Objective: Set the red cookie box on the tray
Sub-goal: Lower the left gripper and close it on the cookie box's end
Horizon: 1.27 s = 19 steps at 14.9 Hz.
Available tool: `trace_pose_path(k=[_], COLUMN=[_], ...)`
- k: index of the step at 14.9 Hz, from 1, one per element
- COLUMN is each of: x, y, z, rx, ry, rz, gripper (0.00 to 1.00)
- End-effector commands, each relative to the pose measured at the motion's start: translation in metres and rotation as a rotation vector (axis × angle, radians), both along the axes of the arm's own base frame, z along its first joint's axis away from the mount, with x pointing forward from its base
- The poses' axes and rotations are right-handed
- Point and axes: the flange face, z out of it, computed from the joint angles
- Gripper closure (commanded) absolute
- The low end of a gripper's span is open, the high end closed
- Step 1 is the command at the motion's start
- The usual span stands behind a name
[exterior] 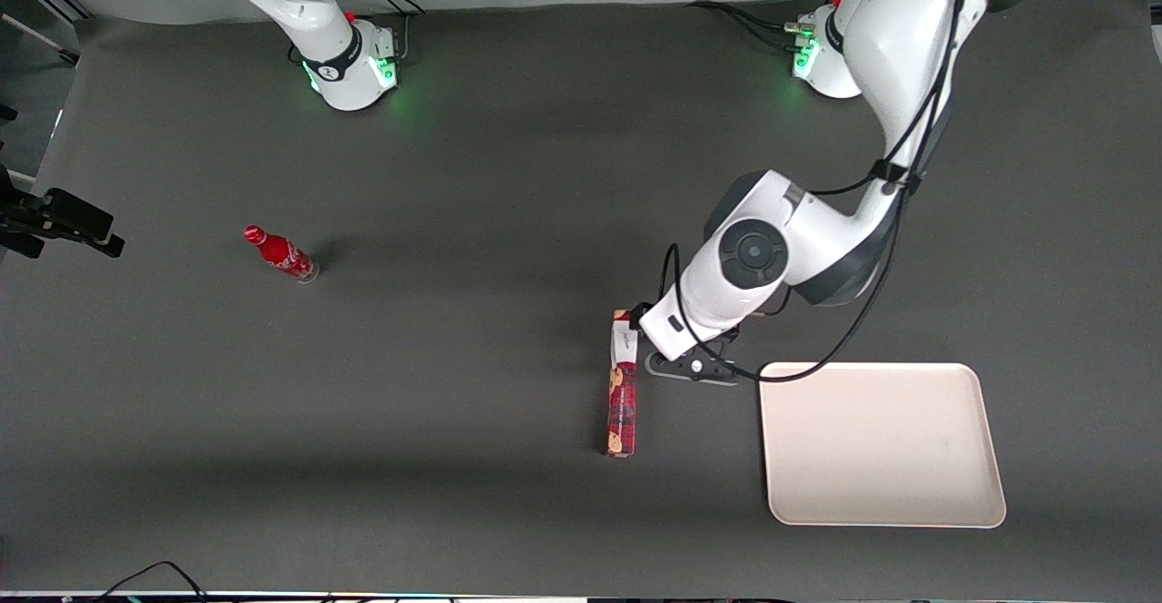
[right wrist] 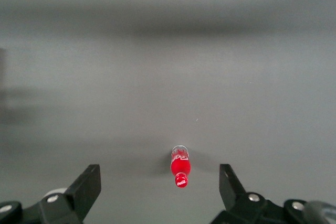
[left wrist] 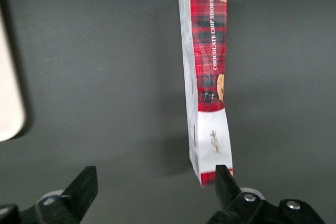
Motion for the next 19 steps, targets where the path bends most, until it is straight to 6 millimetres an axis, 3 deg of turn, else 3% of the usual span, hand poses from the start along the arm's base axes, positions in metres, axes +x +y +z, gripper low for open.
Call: trace_pose_path(k=[1,3,6,11,15,19], x=[0.007,0.017,0.02,0.015,0.016,0.011], y=[-0.019,-0.025,-0.05,-0.064,-0.064,-0.074], z=[-0.031,-0.031,-0.038,-0.078,-0.102,-0.109], rx=[0.009,-0.022,-0.05,-0.072,-0.048,-0.07], ry=[-0.061,-0.088,-0.128,-0.153,-0.159,-0.169], rz=[0.01,0.019,-0.004,-0.016,-0.036,-0.03], gripper=[0.0,0.0,0.0,0.0,0.0,0.0])
